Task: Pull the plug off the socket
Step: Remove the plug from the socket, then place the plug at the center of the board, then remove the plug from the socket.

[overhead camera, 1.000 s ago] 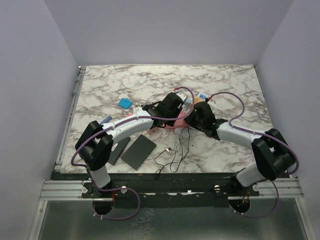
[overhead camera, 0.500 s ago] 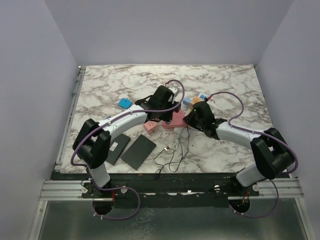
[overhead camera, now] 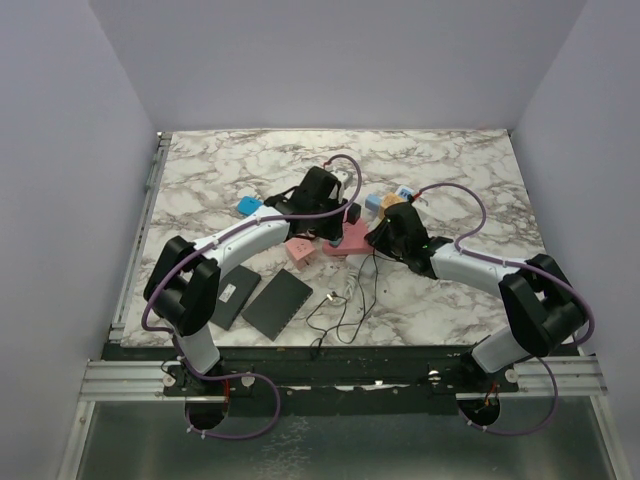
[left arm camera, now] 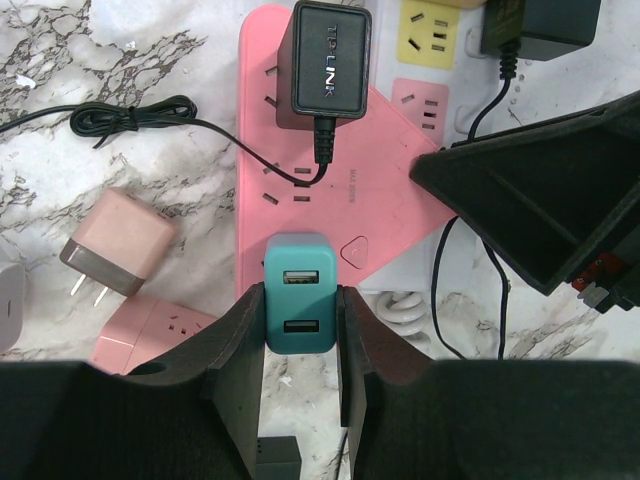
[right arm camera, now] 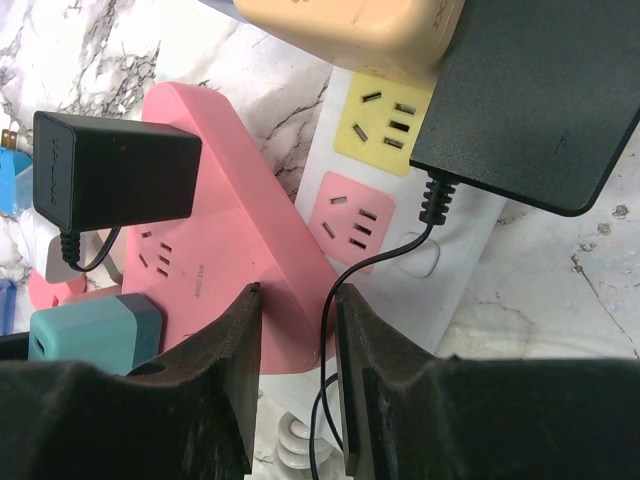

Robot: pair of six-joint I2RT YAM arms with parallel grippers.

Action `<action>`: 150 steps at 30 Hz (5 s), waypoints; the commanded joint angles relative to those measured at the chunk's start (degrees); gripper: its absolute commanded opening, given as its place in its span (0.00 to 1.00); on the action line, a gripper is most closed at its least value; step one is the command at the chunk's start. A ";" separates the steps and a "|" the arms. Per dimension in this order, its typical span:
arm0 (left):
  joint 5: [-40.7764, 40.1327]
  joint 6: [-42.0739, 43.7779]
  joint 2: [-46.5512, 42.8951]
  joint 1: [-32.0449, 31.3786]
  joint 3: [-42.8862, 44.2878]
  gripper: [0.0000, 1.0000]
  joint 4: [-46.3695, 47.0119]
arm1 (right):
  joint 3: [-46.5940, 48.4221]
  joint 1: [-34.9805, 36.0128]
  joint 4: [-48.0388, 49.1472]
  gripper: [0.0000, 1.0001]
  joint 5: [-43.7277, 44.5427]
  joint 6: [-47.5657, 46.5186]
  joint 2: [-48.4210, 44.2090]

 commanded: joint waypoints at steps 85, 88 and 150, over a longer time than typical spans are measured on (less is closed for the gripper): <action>11.30 1.61 -11.78 25.09 -22.29 0.23 1.46 | -2.44 2.59 -25.24 0.31 0.67 -4.17 10.34; 9.83 2.03 -11.76 25.09 -22.08 0.29 0.85 | -2.57 2.58 -25.24 0.31 0.63 -4.04 10.53; -3.54 9.33 14.12 -0.68 17.60 0.65 2.15 | -5.36 3.65 -19.43 0.31 -1.26 -5.68 8.49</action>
